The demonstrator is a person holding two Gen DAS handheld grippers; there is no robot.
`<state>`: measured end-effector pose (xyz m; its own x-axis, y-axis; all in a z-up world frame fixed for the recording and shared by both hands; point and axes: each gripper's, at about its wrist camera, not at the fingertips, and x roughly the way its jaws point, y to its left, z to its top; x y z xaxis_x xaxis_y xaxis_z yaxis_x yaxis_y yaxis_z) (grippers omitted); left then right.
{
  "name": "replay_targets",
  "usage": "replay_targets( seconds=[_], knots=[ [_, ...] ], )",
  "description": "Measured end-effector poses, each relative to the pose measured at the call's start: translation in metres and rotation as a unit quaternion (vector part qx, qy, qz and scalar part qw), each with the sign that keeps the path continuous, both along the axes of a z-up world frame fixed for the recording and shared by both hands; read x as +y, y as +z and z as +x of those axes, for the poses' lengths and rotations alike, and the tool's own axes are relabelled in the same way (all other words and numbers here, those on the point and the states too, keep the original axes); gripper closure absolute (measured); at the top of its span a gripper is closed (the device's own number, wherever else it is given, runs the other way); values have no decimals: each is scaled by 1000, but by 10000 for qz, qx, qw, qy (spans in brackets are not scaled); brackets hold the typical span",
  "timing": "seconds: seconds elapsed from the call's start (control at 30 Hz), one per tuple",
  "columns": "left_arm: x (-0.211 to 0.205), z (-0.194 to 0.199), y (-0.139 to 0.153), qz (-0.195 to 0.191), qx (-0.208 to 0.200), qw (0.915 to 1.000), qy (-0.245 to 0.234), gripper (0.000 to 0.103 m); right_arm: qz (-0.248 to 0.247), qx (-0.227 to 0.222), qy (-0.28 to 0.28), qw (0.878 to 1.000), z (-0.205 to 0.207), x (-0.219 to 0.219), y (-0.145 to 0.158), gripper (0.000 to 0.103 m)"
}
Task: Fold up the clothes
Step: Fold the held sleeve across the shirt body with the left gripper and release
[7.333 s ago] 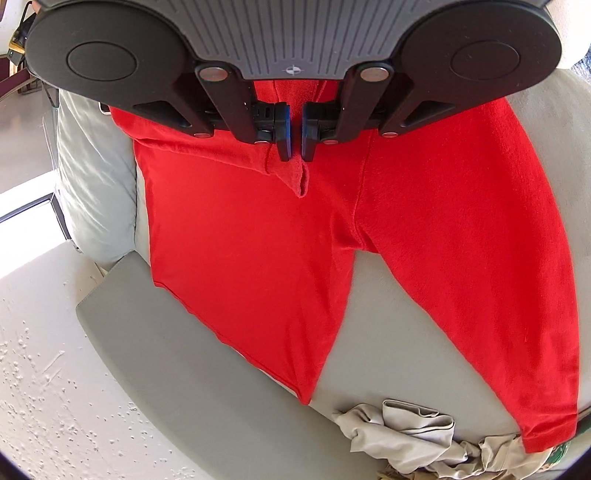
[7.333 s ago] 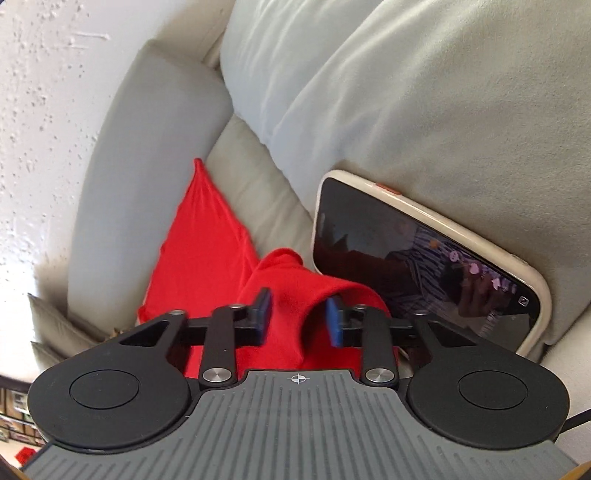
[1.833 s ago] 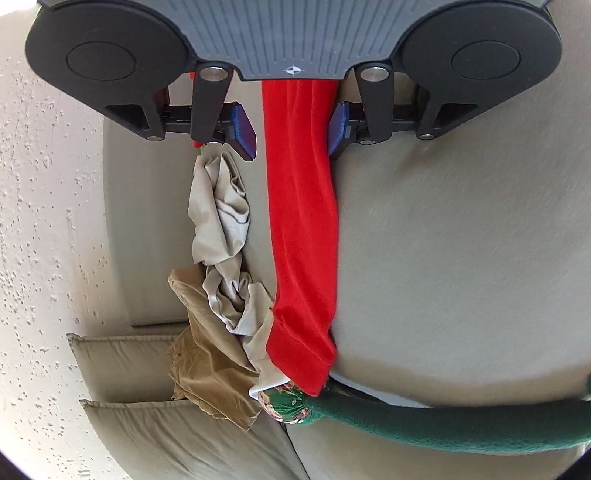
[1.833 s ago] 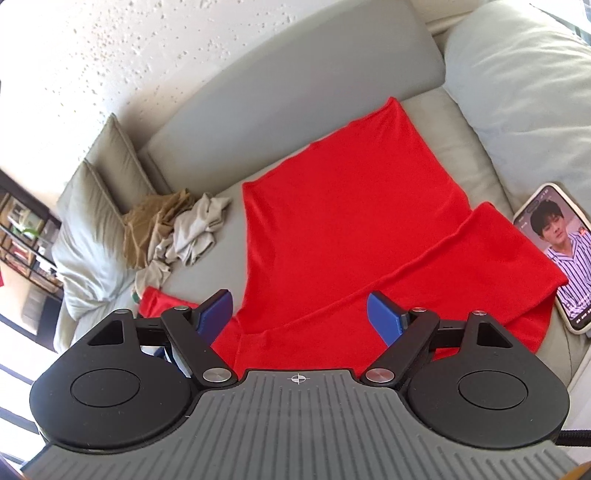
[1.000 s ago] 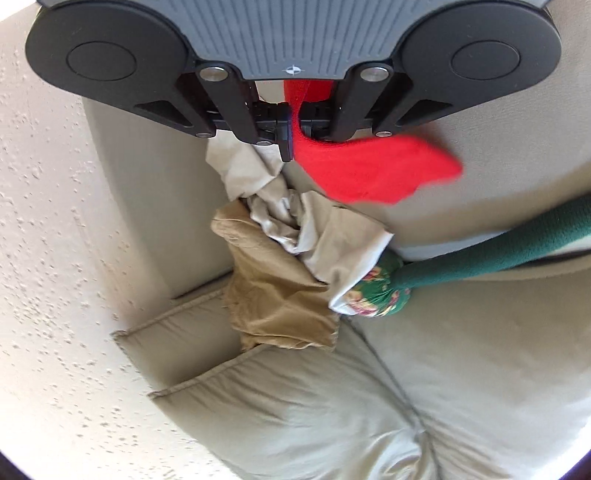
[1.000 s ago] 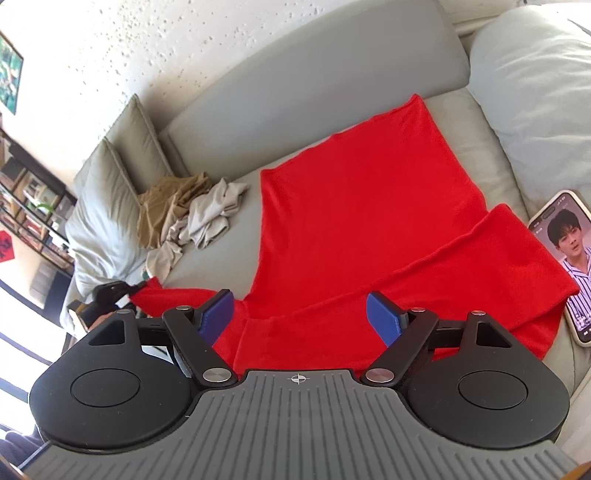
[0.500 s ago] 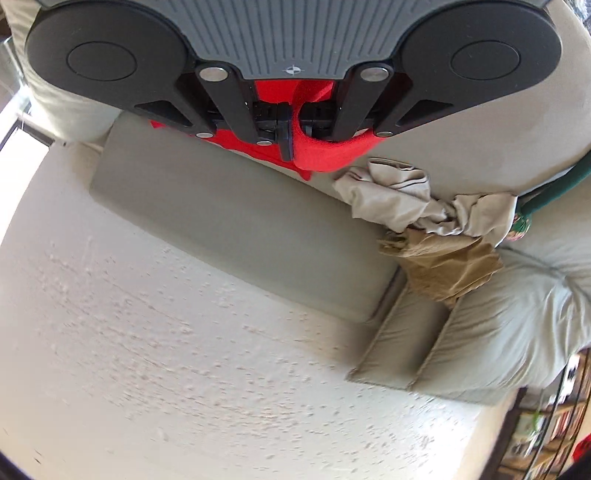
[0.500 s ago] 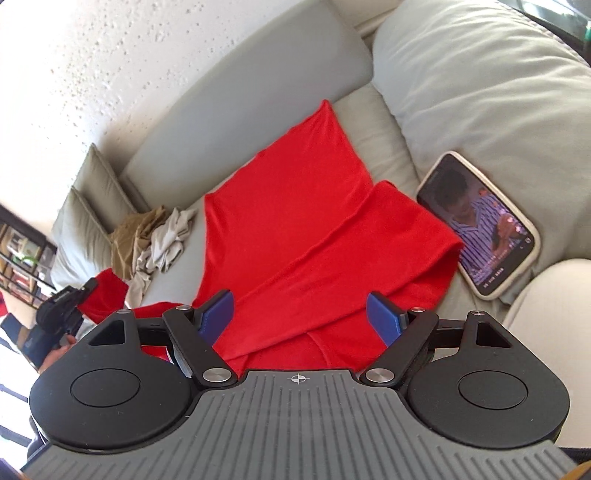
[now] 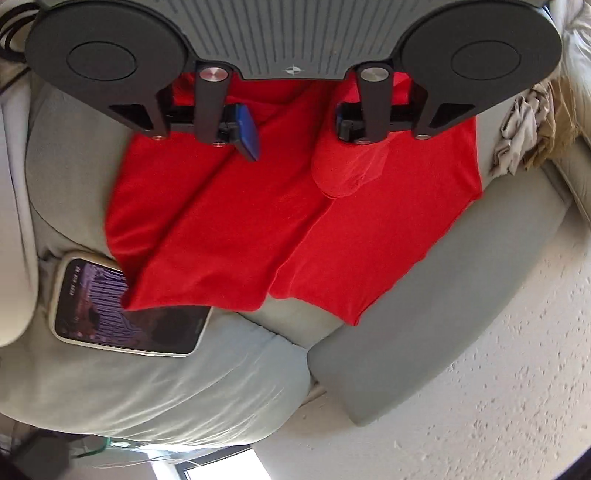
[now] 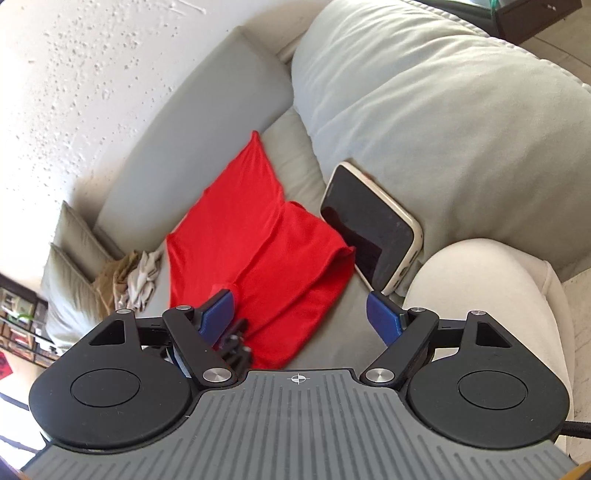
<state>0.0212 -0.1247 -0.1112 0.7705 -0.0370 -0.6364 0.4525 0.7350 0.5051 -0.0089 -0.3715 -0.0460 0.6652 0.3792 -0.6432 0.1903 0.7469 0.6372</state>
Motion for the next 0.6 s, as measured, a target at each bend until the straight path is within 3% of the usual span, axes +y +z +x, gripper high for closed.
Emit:
replay_targets(
  seconds=[0.07, 0.23, 0.33, 0.37, 0.47, 0.53, 0.6],
  knots=[
    [8, -12, 10, -59, 30, 9999, -142, 35, -115, -19, 101, 9999, 3, 5, 1, 20],
    [37, -38, 43, -489, 51, 9986, -186, 29, -349, -101, 513, 9980, 18, 30, 4, 21],
    [65, -42, 55, -1215, 573, 9908, 140, 30, -565, -264, 1075, 9922, 37, 65, 6, 29],
    [77, -42, 56, -1497, 753, 9853, 341, 30, -639, -299, 1281, 9892, 44, 78, 6, 37],
    [117, -35, 56, -2161, 849, 9644, 1269, 41, -861, -404, 1895, 9773, 64, 117, 6, 42],
    [150, -24, 53, -2579, 818, 9420, 1984, 60, -1006, -473, 2300, 9668, 78, 143, 6, 46],
    [182, -12, 50, -2977, 780, 9128, 2687, 72, -1007, -337, 2476, 9630, 97, 167, -1, 51]
  ],
)
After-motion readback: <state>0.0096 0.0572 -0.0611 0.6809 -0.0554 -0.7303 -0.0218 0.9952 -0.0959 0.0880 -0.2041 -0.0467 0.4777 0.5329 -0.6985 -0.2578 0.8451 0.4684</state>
